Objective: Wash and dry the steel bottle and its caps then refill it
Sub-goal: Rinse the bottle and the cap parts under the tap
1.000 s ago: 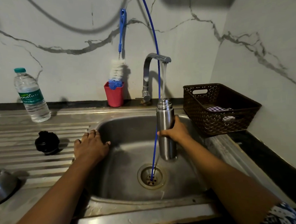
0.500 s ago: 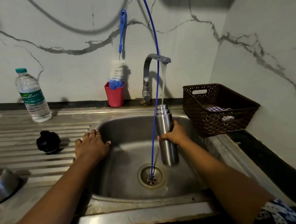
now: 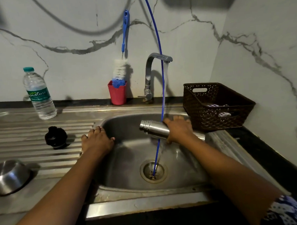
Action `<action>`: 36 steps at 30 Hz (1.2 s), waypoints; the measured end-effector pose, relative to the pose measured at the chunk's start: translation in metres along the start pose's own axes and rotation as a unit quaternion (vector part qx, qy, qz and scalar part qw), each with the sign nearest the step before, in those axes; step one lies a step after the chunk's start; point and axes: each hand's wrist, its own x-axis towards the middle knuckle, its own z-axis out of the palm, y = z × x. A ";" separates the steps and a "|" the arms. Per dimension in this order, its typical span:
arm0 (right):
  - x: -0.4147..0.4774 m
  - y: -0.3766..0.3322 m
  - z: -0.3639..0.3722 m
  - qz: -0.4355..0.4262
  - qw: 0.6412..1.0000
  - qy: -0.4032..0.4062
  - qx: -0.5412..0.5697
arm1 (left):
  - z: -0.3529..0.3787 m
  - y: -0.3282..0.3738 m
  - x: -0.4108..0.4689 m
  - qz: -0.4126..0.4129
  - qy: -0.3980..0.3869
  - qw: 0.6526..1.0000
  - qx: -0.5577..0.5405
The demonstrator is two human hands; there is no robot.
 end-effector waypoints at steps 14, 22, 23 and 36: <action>-0.005 -0.058 0.000 -0.107 0.963 0.039 -0.245 | 0.000 0.002 0.000 0.000 0.007 1.000 -0.004; -0.009 -0.065 -0.010 -0.134 0.922 0.110 -0.346 | 0.002 0.001 0.002 0.003 0.013 1.000 -0.006; -0.010 -0.065 -0.009 -0.132 0.923 0.112 -0.345 | 0.002 0.001 0.002 0.001 0.012 1.000 -0.006; 0.001 0.004 -0.004 -0.005 0.939 -0.051 0.339 | 0.002 0.002 0.003 -0.002 0.010 1.000 -0.003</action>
